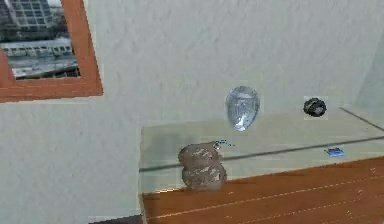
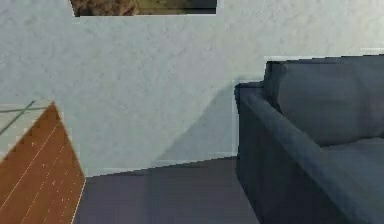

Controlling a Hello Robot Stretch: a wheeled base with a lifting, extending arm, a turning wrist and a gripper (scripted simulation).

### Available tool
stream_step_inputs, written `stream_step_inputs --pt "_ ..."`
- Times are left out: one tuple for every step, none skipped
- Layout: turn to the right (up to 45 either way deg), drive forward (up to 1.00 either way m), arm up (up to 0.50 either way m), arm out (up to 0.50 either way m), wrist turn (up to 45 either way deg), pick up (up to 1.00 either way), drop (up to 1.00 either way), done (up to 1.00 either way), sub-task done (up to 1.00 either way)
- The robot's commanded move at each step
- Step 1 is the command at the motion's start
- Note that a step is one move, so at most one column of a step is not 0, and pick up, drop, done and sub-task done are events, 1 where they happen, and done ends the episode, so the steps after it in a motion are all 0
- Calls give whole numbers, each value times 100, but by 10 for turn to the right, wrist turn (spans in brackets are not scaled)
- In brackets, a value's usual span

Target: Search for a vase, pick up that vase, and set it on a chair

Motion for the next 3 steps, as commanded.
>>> stream_step_inputs --pt "-450 0 0 0 0 0 0 0 0" --pt "-270 0 0 0 0 0 0 0 0" --pt "450 0 0 0 0 0 0 0 0"
